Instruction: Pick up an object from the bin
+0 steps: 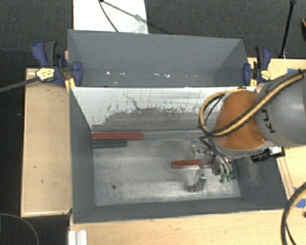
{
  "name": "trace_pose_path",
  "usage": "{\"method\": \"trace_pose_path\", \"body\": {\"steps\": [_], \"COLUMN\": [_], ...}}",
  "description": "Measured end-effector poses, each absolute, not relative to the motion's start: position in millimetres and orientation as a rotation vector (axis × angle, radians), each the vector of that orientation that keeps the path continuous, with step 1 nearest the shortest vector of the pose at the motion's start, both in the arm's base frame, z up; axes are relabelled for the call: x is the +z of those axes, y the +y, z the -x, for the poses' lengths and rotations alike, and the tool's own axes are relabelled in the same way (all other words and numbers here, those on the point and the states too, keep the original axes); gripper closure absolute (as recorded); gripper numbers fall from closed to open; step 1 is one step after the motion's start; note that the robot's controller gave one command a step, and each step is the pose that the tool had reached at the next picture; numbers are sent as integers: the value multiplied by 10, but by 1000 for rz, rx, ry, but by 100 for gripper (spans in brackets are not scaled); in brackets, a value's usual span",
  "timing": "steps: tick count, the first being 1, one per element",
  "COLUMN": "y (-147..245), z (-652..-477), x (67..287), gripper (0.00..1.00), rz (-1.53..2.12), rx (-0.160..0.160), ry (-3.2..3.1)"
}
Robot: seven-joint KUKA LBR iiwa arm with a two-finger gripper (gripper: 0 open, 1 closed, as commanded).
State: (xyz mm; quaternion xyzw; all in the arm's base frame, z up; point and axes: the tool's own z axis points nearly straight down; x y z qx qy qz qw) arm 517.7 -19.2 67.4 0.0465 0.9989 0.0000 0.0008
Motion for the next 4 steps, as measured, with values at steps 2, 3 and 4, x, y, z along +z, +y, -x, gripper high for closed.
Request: {"method": "trace_pose_path", "body": {"steps": [2,3,4], "y": [-191,-190,-192], "z": [-5183,-5194,-5211], "x": [681,887,1456], "gripper": [100,100,100], "rz": [-138,-133,-129], "rx": [0,0,1], "ry": [3136,3133,3131]}}
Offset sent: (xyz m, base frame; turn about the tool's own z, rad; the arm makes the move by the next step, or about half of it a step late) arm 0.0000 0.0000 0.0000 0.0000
